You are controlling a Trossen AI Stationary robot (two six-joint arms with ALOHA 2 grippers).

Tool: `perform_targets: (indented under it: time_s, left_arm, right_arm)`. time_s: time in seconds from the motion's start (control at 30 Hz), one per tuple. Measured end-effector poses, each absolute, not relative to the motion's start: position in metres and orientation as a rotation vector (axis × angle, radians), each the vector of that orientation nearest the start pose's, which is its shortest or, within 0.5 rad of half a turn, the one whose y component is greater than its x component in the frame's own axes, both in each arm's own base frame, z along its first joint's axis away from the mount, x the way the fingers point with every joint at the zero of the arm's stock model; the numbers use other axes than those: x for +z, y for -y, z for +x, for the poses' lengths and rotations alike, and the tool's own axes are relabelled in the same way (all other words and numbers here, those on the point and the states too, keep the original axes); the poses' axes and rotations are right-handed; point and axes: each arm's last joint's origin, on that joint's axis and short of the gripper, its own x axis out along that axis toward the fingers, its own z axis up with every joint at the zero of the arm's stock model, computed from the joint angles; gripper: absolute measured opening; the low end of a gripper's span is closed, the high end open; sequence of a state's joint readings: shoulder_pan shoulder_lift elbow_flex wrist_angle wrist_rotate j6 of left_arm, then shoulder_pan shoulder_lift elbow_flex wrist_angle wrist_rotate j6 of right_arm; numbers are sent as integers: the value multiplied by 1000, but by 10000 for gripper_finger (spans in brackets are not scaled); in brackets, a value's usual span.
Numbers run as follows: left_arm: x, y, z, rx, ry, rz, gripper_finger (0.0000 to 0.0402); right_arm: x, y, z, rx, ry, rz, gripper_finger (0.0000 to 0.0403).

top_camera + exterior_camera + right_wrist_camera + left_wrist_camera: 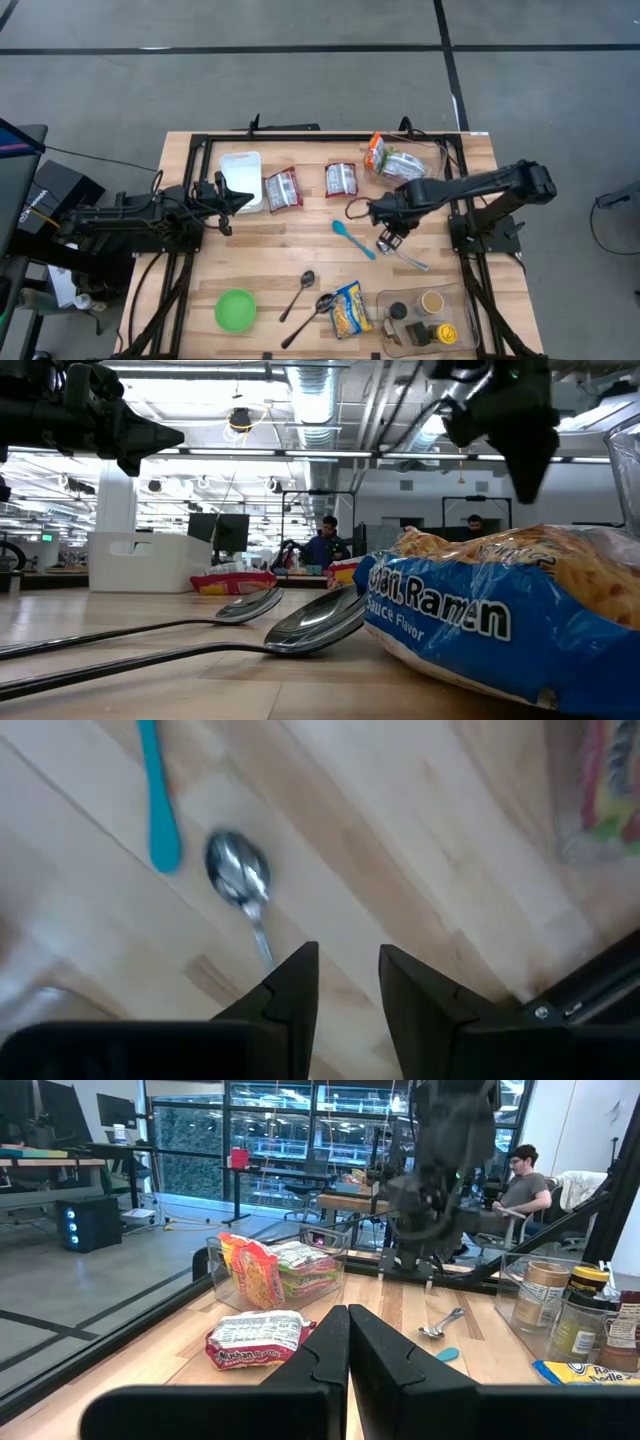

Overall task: Pick & Place Food Item
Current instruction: Put the silver spoon into the white bin

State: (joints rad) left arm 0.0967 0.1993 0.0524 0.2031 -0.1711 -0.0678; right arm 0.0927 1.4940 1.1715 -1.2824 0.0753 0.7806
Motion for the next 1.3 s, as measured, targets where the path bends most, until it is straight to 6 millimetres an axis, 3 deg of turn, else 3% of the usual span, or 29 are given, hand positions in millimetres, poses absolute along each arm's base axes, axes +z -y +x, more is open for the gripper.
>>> perform_targets:
  time_s: [0.13, 0.33, 0.53, 0.9, 1.3]
  left_arm:
    - [185, -15, 108, 266, 65, -70, 3]
    - [185, -15, 108, 265, 65, -70, 3]
    - [185, -15, 108, 266, 66, -69, 3]
    - [185, -15, 108, 265, 65, -69, 3]
    - [185, -15, 108, 265, 66, -70, 3]
  right_arm:
    - [230, -27, 238, -535, -1586, 411, 102]
    - [195, -32, 239, -383, -1546, 493, 102]
    - [174, -31, 228, -389, -1589, 485, 102]
    - [166, -49, 229, -275, -1532, 420, 102]
    - [166, -54, 229, -319, -1501, 400, 102]
